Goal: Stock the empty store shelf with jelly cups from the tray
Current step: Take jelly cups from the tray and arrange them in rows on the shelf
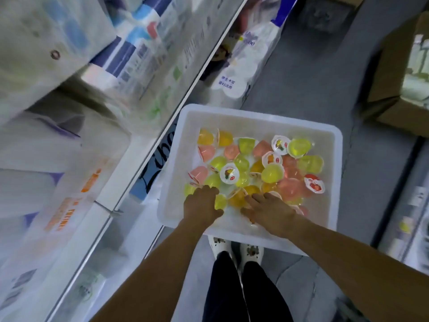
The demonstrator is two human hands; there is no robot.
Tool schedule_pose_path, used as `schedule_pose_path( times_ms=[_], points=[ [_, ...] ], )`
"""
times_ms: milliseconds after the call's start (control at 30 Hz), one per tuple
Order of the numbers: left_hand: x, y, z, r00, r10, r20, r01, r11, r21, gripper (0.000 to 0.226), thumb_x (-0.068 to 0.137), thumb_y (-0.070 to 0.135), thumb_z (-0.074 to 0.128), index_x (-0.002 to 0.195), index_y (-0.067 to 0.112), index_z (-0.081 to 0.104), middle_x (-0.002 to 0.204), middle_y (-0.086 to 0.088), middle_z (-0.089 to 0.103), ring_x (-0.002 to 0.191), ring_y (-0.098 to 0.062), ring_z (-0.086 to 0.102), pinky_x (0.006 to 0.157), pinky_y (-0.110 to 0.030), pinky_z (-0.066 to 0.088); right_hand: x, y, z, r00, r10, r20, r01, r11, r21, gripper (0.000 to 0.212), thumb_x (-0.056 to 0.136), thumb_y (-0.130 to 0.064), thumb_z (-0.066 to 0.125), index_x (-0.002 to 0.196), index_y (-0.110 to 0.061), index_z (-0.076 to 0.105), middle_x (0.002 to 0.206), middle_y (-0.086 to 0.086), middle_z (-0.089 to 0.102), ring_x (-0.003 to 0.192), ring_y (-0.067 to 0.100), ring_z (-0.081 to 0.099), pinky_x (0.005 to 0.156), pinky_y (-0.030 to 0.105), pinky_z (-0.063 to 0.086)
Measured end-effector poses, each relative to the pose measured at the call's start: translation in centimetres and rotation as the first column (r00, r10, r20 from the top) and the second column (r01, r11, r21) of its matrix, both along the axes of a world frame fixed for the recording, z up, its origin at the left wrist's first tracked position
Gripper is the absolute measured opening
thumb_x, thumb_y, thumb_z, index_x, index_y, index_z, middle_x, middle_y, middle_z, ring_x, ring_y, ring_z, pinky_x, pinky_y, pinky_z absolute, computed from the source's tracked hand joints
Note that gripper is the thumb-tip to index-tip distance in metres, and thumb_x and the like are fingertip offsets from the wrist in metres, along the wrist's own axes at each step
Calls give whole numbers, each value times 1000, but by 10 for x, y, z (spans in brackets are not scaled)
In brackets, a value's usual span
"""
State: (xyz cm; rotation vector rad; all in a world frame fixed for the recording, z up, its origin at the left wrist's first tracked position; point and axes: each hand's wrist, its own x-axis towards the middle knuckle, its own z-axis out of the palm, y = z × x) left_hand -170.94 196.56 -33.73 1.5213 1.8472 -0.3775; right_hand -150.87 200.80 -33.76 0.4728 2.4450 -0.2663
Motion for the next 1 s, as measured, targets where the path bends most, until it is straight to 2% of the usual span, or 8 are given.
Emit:
schedule_pose_path(
  times_ms=[67,267,433,500,600,800,900,1000],
  points=[
    [5,5,-7,982,-135,-135,140,990,22,53,84,45,66,130,26,50,120,-1,54,112,-22,53,82,-34,43,-2,0,-10,1000,11,-25,-10,1000,29,58,59,-18,82,114,-18,64,121,13,58,99,28,59,71,36,49],
    [14,10,-14,927,-285,-246,313,946,83,28,91,31,59,113,16,55,108,-4,60,99,-24,58,66,-31,31,-3,1,-25,993,84,-78,-76,992,104,53,34,-23,88,85,-17,73,86,3,67,72,21,61,58,30,47],
    [-1,1,8,976,203,78,-209,975,80,37,82,30,70,114,15,59,115,0,62,107,-22,58,80,-30,44,-3,6,13,967,-184,-174,188,982,5,63,49,-29,79,108,-15,64,94,3,63,85,23,61,67,32,46],
    [-5,-5,31,874,434,219,-456,888,56,34,76,26,77,101,13,59,105,0,61,100,-22,58,74,-27,40,-6,7,35,926,-334,-178,334,942,-35,60,73,-30,65,129,-17,48,119,3,56,110,24,54,86,34,42],
    [-12,-13,73,652,662,370,-708,706,-15,31,71,18,80,81,14,51,90,0,57,81,-17,56,61,-23,37,-16,9,73,834,-527,-165,515,850,-113,60,80,-34,57,135,-20,39,128,1,51,118,22,47,90,33,43],
    [-15,-38,168,135,766,629,-918,335,-211,33,76,3,67,101,18,52,80,-6,63,67,-18,64,64,-20,53,-53,12,152,596,-761,-257,646,644,-409,65,73,-31,71,133,-22,49,129,2,56,118,23,52,95,35,48],
    [-21,-56,209,-11,696,718,-910,291,-296,54,79,-7,59,121,26,50,64,-6,61,69,-25,60,89,-39,56,-76,11,195,532,-781,-327,587,619,-522,62,71,-29,75,129,-21,55,127,2,59,116,20,55,96,35,48],
    [-37,-73,248,-42,638,769,-904,304,-301,55,78,-13,53,118,23,61,82,-14,62,72,-25,62,85,-40,58,-95,5,237,524,-758,-387,525,646,-554,58,72,-32,77,127,-22,59,123,-2,61,111,14,57,92,33,49]
  ],
)
